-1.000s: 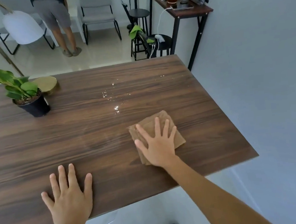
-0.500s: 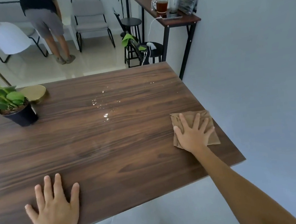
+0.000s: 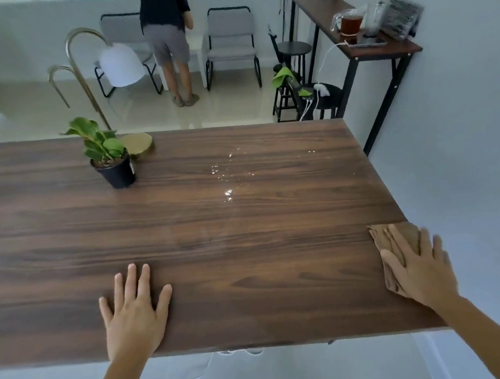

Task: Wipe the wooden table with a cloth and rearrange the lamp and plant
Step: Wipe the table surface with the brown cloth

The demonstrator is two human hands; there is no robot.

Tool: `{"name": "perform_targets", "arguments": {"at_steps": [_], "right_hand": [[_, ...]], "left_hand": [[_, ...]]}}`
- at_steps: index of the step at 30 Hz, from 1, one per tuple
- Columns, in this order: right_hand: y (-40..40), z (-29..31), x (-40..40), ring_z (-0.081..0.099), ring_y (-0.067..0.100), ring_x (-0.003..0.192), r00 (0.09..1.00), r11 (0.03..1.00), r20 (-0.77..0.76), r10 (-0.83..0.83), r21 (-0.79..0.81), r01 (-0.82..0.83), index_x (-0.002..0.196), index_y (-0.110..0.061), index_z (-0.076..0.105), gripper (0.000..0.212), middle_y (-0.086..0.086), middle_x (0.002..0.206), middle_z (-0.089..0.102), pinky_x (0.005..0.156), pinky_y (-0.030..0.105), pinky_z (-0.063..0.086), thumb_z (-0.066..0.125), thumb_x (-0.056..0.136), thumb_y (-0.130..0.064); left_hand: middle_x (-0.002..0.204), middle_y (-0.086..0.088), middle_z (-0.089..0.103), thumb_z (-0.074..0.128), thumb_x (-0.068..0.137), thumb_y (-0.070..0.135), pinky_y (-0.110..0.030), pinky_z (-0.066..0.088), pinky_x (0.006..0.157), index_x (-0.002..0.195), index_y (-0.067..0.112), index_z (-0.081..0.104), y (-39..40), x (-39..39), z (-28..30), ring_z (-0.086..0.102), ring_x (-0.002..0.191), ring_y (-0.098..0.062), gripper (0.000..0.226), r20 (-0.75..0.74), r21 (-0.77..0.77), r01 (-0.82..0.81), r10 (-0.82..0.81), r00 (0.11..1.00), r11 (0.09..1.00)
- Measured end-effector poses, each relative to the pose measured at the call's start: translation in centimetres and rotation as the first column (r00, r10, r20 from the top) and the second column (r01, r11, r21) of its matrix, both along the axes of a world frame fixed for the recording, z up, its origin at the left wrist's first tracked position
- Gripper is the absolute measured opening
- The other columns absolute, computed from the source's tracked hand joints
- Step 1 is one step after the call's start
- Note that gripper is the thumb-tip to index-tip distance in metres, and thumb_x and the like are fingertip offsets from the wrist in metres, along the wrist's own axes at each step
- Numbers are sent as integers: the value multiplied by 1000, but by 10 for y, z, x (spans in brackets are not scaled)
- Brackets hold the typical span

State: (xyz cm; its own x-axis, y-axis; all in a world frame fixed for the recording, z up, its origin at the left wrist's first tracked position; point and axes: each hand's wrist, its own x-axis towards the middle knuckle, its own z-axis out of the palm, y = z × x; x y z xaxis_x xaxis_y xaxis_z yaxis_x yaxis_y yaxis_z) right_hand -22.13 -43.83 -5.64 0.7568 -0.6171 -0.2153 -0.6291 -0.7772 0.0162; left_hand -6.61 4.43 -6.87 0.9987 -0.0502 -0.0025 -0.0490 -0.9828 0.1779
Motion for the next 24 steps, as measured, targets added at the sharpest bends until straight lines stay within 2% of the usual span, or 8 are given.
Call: {"name": "perform_targets", "arguments": {"at_steps": [2, 5, 8, 11, 15, 18, 20, 24], "right_hand": [[27, 8, 63, 4, 46, 147, 995, 996, 62, -72, 50, 69, 153, -43, 4, 78, 24, 162, 4, 118, 59, 10, 2, 81, -73], [102, 9, 121, -1, 42, 149, 988, 987, 97, 121, 93, -130, 152, -46, -4, 68, 20, 163, -3, 119, 58, 5, 6, 90, -71], [186, -1, 103, 18, 43, 147, 894, 900, 179, 411, 72, -429, 152, -44, 16, 64, 20, 161, 18, 117, 59, 17, 22, 92, -66], [202, -3, 54, 38, 35, 140, 786, 796, 233, 573, 72, -602, 145, -47, 36, 58, 12, 155, 37, 110, 53, 27, 33, 90, -66], [152, 3, 56, 40, 36, 138, 923, 927, 151, 353, 81, -367, 142, -55, 34, 65, 3, 155, 40, 104, 58, 31, 16, 84, -78], [111, 5, 142, 8, 42, 148, 996, 998, 84, -1, 70, -5, 144, -63, -3, 70, 3, 165, 9, 113, 66, 14, 0, 77, -84], [93, 9, 223, -5, 47, 146, 976, 978, 103, -190, 107, 179, 146, -58, -7, 79, 7, 165, -4, 113, 70, 2, -3, 72, -85], [120, 9, 369, -13, 50, 145, 977, 973, 76, -197, 139, 185, 150, -49, -6, 74, 15, 163, -12, 110, 73, -6, 2, 83, -80]], "left_hand": [[162, 4, 8, 17, 89, 63, -51, 5, 118, 152, 27, 16, 0, 0, 1, -1, 149, -20, 72, -17, -11, -7, 7, 1000, 1000], [160, 2, 18, 21, 91, 64, -53, 8, 117, 149, 27, 26, 2, 1, 4, 8, 149, -22, 69, -13, -16, -10, 9, 1000, 1000], [145, -6, 44, 23, 84, 65, -58, 18, 113, 137, 23, 47, 11, 20, 12, 37, 135, -30, 72, 54, -34, 15, -13, 998, 999], [136, -12, 47, 27, 85, 61, -60, 21, 110, 132, 19, 52, 28, 67, 21, 44, 125, -36, 68, 115, -85, -8, 17, 993, 996], [150, -17, 33, 40, 94, 50, -63, 18, 111, 138, 15, 44, 44, 151, 27, 28, 139, -36, 57, 115, -91, -31, 42, 993, 995], [159, -13, 15, 33, 94, 54, -62, 9, 113, 147, 15, 29, 44, 191, 15, 5, 148, -29, 66, 26, -84, -39, 41, 999, 996], [161, -11, 10, 26, 93, 58, -61, 5, 114, 150, 15, 21, 41, 200, 4, 0, 149, -27, 71, 4, -67, -56, 56, 998, 996], [161, -12, 10, 23, 94, 58, -59, 4, 115, 150, 13, 18, 43, 202, -5, 0, 149, -26, 72, 31, -54, -52, 54, 998, 997]]}}
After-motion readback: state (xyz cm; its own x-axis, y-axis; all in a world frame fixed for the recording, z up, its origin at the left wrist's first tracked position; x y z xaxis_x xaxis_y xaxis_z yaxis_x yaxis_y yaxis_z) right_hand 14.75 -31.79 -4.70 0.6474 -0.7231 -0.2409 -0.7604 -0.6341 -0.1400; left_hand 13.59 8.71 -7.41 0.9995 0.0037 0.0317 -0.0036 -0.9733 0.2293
